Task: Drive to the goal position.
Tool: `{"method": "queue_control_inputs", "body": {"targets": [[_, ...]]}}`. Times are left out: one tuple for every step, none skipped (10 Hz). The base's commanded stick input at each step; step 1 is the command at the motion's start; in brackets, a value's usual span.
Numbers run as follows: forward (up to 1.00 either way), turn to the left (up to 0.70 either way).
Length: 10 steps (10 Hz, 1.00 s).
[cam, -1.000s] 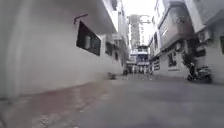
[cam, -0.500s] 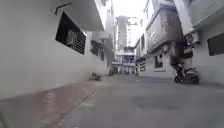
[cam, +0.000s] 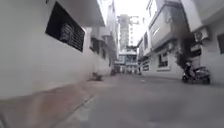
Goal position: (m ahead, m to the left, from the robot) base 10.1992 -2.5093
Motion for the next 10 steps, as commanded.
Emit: {"method": "queue_control_inputs", "body": {"targets": [[1.00,0.00],[1.00,0.00],[1.00,-0.13],[1.00,-0.29],[1.00,-0.40],[1.00,-0.40],[1.00,-0.40],[1.00,-0.40],[1.00,-0.40],[1.00,-0.40]]}}
